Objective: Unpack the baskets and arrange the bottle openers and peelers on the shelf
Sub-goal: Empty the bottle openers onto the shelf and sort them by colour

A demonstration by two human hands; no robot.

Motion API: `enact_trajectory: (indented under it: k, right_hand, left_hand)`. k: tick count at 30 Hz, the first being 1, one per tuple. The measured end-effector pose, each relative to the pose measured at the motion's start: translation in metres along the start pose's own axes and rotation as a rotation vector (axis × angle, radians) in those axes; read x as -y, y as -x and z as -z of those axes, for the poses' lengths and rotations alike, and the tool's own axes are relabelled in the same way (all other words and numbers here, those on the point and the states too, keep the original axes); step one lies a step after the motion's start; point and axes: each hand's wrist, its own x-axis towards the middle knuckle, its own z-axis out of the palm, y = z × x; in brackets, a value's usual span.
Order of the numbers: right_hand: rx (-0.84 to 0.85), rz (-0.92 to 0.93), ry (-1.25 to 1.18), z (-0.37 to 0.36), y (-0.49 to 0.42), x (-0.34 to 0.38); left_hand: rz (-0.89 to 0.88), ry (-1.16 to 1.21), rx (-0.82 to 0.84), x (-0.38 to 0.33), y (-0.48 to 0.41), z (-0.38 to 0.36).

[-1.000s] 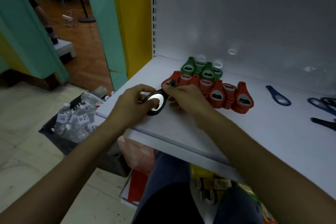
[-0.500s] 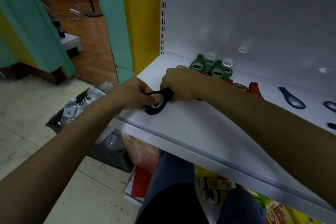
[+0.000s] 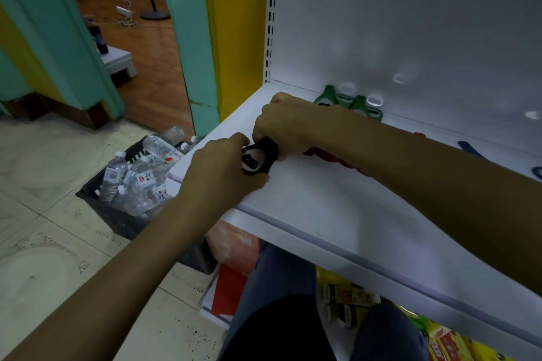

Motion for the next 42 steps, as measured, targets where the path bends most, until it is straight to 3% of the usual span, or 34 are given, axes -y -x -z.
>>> enact_trajectory:
  k: [12, 21, 23, 27, 32, 36, 42]
  right_hand:
    - [-0.017, -0.024, -0.153, -0.007, 0.0, 0.002]
    - [-0.07, -0.132, -0.075, -0.001, 0.013, -0.003]
    - [-0.103, -0.192, -0.105, 0.001, 0.03, -0.01]
    - [-0.154, -0.299, -0.146, -0.003, 0.079, -0.011]
    - [-0.253, -0.533, -0.2, -0.031, 0.163, -0.009]
    - [-0.138, -0.897, -0.284, -0.069, 0.244, -0.001]
    - [-0.157, -1.431, -0.356, -0.127, 0.358, 0.03]
  left_hand:
    - [-0.019, 0.009, -0.033, 0.002, -0.002, -0.01]
    - [0.042, 0.011, 0.107, 0.0, -0.002, -0.003]
    - [-0.015, 0.017, 0.096, -0.005, 0.002, 0.001]
    - [-0.31, -0.036, -0.014, -0.034, 0.004, 0.001]
    - [-0.612, -0.129, -0.035, -0.103, 0.0, -0.022]
    - [-0.818, -0.069, 0.086, -0.172, 0.005, -0.063]
    - [-1.083, 0.058, 0.256, -0.273, 0.029, -0.12]
